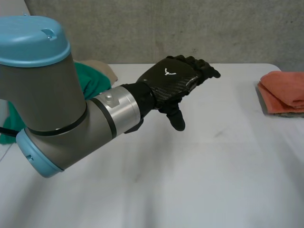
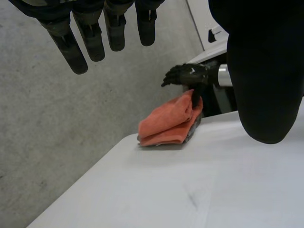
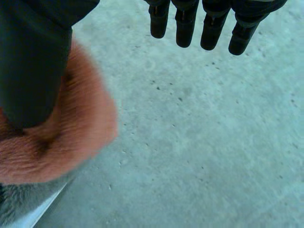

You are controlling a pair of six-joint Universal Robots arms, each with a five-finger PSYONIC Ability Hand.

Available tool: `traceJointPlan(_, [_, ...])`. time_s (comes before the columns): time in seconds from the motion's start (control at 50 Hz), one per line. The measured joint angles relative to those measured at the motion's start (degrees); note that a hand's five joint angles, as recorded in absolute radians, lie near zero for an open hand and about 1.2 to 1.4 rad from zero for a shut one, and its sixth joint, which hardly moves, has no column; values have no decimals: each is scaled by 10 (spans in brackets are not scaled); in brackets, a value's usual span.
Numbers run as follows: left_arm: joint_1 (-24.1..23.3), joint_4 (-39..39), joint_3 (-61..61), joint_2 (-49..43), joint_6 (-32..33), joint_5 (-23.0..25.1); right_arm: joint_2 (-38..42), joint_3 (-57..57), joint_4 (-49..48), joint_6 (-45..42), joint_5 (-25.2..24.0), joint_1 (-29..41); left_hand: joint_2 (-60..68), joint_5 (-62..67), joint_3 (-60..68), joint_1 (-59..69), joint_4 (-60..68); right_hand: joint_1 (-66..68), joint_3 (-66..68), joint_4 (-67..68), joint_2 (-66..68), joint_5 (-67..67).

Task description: Fold the laundry.

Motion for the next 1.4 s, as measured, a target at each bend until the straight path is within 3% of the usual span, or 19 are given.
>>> traceJointPlan(0.12, [-9,1,-4,7,0,1,-126,63,120,48,-16,-55,0,0,0,0,0,0,0,-2,0,0])
traceJointPlan(0.2, [-11,2,-6,13,0,1,-169,50,225,55,-11,-92,0,0,0,0,0,0,0,-2,0,0])
traceJointPlan(0.32, [-10,18,-2,29,0,-6,-208,-14,347,-7,79,-129,0,0,0,0,0,0,0,-2,0,0])
traceJointPlan(0.44, [2,60,19,63,2,-66,-267,-24,312,-60,157,-65,0,0,0,0,0,0,0,-2,0,0])
traceJointPlan(0.54, [29,83,40,79,6,-137,-319,20,239,-45,160,17,0,1,0,0,0,0,0,-2,0,0])
traceJointPlan(0.64, [133,93,56,77,32,-209,-400,141,146,-9,111,145,0,0,0,0,0,0,0,-2,0,-1])
traceJointPlan(0.76, [253,93,63,4,116,-216,-431,268,147,-13,59,259,0,0,0,0,0,0,0,-2,0,-1])
traceJointPlan(0.9, [327,114,92,-152,243,-176,-424,359,217,-71,50,327,0,1,0,0,0,0,0,-2,0,-1])
traceJointPlan(1.04, [370,183,131,-290,297,-104,-416,402,265,-119,54,332,4,2,3,8,4,0,0,-2,0,-1])
traceJointPlan(1.08, [376,209,145,-324,300,-90,-415,412,271,-125,54,329,85,72,76,99,78,0,0,-2,0,-1])
traceJointPlan(1.16, [378,256,166,-363,300,-81,-414,427,273,-128,53,320,469,453,466,461,475,0,0,-2,0,-1])
traceJointPlan(1.26, [359,293,148,-328,290,-98,-414,437,270,-127,52,309,558,511,554,498,568,0,0,-2,0,-1])
traceJointPlan(1.4, [301,333,63,-152,233,-130,-417,437,268,-126,52,303,562,519,559,502,569,0,0,-2,0,-1])
